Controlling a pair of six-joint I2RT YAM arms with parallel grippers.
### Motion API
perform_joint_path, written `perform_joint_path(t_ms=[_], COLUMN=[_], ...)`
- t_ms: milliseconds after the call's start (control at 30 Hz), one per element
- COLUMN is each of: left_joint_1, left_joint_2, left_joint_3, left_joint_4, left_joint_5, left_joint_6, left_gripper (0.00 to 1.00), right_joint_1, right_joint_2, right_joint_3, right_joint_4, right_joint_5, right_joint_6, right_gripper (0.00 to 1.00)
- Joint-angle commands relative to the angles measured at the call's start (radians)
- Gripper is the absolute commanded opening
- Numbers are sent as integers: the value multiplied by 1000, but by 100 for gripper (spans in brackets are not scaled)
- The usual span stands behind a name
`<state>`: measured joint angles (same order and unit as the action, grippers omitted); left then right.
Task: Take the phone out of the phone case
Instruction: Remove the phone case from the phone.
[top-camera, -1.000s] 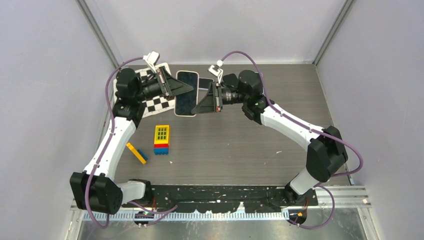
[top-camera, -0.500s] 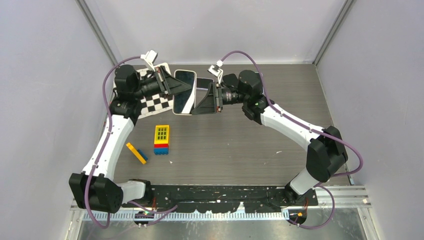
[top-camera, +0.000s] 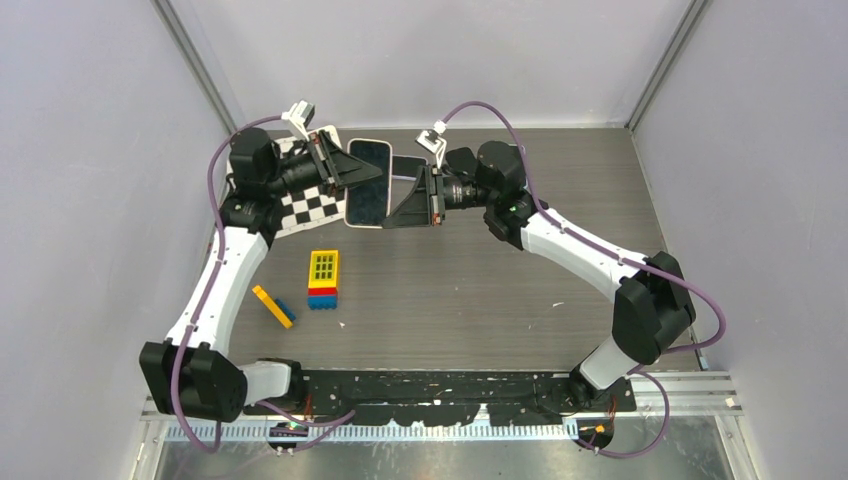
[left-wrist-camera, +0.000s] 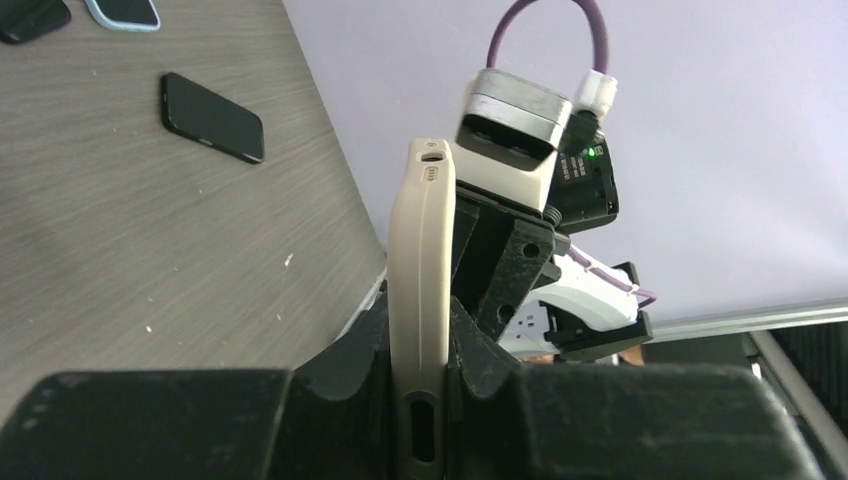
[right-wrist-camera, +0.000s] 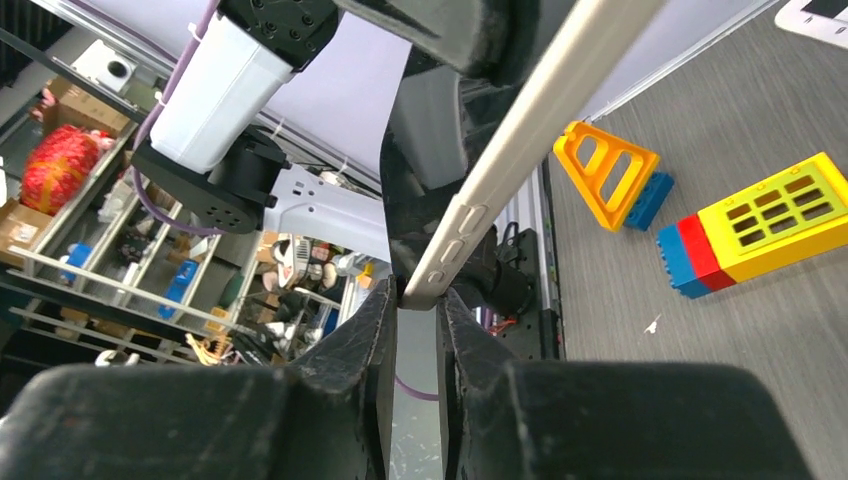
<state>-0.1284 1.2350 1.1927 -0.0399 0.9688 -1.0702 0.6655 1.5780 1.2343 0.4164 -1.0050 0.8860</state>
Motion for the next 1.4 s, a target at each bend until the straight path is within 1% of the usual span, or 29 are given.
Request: perform_joint_path(t_ms=[0, 67, 100, 133, 233, 300, 400, 433, 567, 700, 833, 967, 1067, 1167, 1233, 1367], left_joint_1=[3, 2, 0, -2, -8, -12, -21, -24, -37, -50, -50, -50, -50, -51, -51, -50], left_joint_2=[29, 34, 33, 31, 24, 19, 13, 12, 17, 25, 23, 22, 18, 17, 19, 14], left_joint_3=[44, 34, 29, 25, 8, -2, -21, -32, -66, -64, -62, -68, -83, -101, -112, -131], left_joint_4=[3, -15, -20, -33, -46, -46, -43, -25, 88, 103, 125, 169, 212, 296, 357, 495], left_joint_5=[21, 32, 41, 44, 57, 62, 64, 65, 73, 72, 68, 66, 58, 51, 48, 27], left_joint_6=[-164, -217, -234, -250, -292, -317, -348, -364, -458, -469, -483, -512, -527, -569, -598, -658], left_gripper=[0, 0, 0, 0, 0, 0, 0, 0, 0, 0, 0, 0, 0, 0, 0, 0], right_joint_1=[24, 28, 32, 34, 51, 55, 61, 69, 83, 92, 92, 92, 92, 91, 88, 83], right_joint_2=[-33, -42, -44, -44, -39, -30, -28, -30, -29, -32, -26, -18, -8, 9, 32, 90], right_joint_3=[3, 8, 21, 28, 62, 67, 53, 44, 27, 22, 16, 1, -5, 0, 13, 32], right_joint_4=[43, -12, -66, -105, -278, -333, -359, -369, -397, -422, -439, -422, -379, -365, -365, -374], right_joint_5=[40, 78, 112, 131, 234, 290, 373, 416, 498, 566, 624, 670, 688, 703, 694, 694], right_joint_6=[-148, -221, -248, -312, -469, -518, -565, -593, -663, -702, -689, -634, -562, -490, -402, -286], right_gripper=[10, 3, 2, 1, 1, 1, 1, 1, 1, 1, 1, 1, 1, 1, 1, 1])
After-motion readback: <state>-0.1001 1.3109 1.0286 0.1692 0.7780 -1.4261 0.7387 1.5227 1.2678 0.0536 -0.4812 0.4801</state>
